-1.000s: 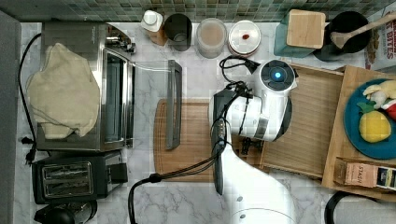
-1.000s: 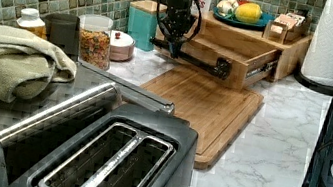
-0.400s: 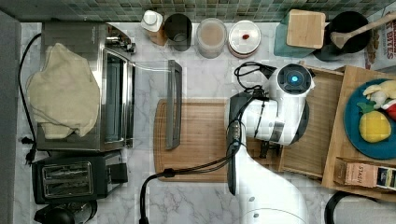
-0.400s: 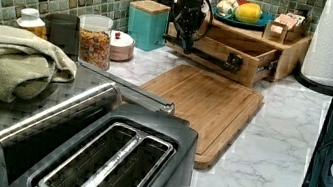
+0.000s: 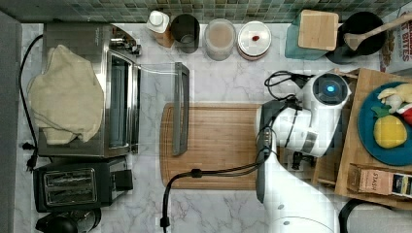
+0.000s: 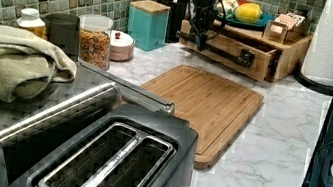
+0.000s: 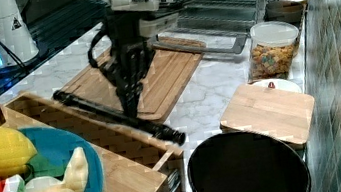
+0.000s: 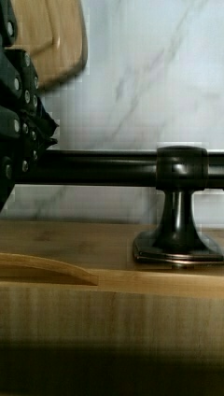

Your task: Close the drawer.

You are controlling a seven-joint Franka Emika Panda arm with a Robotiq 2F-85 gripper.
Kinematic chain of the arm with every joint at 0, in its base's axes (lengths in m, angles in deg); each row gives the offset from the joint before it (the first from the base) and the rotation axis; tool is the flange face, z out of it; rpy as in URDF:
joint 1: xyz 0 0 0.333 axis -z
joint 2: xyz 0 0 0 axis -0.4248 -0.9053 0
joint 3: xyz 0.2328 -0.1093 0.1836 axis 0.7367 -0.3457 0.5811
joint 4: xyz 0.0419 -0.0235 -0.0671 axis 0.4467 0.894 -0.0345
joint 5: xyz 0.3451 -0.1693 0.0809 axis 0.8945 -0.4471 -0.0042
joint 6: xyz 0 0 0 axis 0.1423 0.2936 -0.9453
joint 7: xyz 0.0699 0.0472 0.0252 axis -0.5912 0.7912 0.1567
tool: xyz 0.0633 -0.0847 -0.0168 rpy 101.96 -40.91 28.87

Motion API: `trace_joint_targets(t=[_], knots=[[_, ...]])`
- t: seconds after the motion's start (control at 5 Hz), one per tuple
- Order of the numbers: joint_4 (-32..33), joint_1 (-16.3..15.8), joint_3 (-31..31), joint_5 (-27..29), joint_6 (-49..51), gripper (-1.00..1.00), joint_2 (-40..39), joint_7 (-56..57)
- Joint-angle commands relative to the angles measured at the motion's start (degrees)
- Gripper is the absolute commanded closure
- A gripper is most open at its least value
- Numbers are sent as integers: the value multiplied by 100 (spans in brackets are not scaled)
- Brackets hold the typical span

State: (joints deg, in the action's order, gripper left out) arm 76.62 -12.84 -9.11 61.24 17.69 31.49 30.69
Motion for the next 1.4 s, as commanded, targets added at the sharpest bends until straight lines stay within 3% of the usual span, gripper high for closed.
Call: trace_joint_targets(t=[0.2, 0.4, 1.4], knots=[[-1120, 1187, -1085, -528, 118, 100, -372, 989], [-1378, 1282, -1052, -389, 435, 100, -419, 1491], [-1376, 1220, -1127, -343, 430, 100, -431, 1518]])
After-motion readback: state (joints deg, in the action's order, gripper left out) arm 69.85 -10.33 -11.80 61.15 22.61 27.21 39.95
